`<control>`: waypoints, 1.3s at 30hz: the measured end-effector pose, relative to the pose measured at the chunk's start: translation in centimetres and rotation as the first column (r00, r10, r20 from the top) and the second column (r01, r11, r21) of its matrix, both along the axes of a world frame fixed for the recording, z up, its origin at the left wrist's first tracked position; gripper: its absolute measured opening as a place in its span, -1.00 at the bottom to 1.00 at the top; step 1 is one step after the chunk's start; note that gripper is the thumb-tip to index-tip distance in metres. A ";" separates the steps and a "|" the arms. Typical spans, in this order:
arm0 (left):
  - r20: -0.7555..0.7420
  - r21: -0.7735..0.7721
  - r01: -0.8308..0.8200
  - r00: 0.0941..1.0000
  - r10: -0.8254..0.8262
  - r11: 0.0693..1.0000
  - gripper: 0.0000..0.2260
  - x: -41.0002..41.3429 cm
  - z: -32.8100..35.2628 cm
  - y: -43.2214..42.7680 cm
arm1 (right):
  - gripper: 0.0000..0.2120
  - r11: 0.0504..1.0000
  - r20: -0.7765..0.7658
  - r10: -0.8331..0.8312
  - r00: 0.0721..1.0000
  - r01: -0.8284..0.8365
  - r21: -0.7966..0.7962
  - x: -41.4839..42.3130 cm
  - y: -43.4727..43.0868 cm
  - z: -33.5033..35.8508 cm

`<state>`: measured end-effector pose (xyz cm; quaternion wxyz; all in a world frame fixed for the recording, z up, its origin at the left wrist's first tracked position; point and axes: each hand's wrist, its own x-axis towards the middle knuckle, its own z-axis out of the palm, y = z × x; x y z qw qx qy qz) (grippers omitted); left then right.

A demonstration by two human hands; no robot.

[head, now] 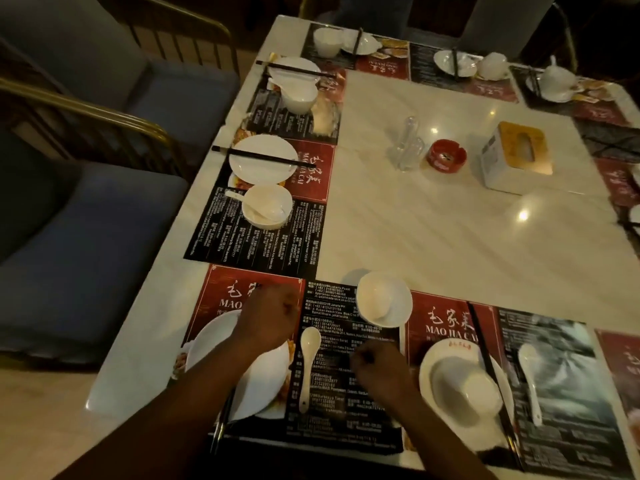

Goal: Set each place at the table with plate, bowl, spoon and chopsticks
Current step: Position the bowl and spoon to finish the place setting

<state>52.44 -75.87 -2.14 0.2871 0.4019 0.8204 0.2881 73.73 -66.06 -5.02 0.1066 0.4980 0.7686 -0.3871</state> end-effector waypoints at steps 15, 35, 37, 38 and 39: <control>-0.071 -0.071 -0.327 0.944 0.322 0.942 -0.78 1.7 0.1 -3.7 | -0.81 0.954 -0.032 0.249 0.968 -0.251 -0.165 -3.0 -3.6 -1.4; 0.105 -0.047 -0.165 0.980 0.169 0.985 -0.79 3.3 -0.7 4.3 | -0.91 0.720 -0.273 -0.660 0.700 0.487 -0.494 3.5 4.9 3.8; 0.097 -0.050 -0.161 0.982 0.165 0.986 -0.79 3.4 -0.9 4.6 | -0.93 0.699 -0.255 -0.679 0.688 0.500 -0.512 3.3 5.1 3.4; 0.108 -0.052 -0.166 0.979 0.171 0.985 -0.79 3.4 -0.9 4.7 | -0.93 0.696 -0.250 -0.680 0.689 0.500 -0.516 3.2 5.3 3.2; 0.122 -0.056 -0.173 0.976 0.179 0.983 -0.79 3.5 -1.0 4.9 | -0.94 0.698 -0.244 -0.676 0.695 0.499 -0.513 3.2 5.4 3.0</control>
